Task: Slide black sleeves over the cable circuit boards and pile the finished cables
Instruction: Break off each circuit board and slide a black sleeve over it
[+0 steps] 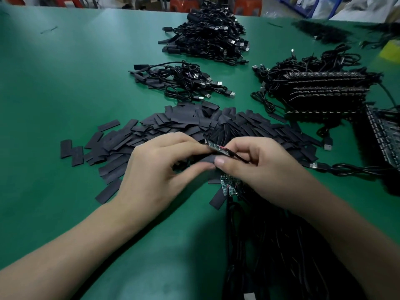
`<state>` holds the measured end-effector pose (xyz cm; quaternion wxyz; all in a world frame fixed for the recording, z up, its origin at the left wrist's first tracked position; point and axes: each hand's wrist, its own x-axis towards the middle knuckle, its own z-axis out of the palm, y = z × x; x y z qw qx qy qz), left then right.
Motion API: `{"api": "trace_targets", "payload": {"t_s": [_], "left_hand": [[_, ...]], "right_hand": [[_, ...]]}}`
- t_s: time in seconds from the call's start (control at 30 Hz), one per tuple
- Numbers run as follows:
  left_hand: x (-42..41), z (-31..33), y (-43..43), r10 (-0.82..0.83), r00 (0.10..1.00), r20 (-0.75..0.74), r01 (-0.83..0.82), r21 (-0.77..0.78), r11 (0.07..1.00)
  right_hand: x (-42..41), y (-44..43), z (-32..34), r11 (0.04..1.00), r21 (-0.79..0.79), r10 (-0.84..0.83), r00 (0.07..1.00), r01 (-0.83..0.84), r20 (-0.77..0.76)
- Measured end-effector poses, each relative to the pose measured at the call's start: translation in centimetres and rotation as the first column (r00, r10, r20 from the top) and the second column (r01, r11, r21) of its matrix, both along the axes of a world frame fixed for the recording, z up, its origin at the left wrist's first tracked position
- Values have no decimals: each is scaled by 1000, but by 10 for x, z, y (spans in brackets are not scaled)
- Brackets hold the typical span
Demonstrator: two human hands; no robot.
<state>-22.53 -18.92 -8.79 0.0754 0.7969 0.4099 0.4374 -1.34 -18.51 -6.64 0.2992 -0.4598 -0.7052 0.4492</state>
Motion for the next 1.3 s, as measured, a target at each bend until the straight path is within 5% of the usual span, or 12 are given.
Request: {"api": "trace_targets", "payload": {"t_s": [0.13,0.27,0.4,0.97,1.3], "left_hand": [[-3,4,2,30,991,132,-14,-120,993],[-5,2,3,47,972,232,4,-212,977],[-6,0,4,54,964,261,12,-245,969],[-6,-2,4,80,970,228,-17,-268,963],[-9,1,1,50,999,-13,-51,-43,998]], "right_hand": [[7,4,5,993,23,-115,992,116,-52],[11,1,9,975,204,-120,982,89,144],[8,-3,11,971,231,-108,977,65,182],[8,-4,7,972,227,-101,980,61,168],[13,-1,5,997,60,-60,986,51,152]]}}
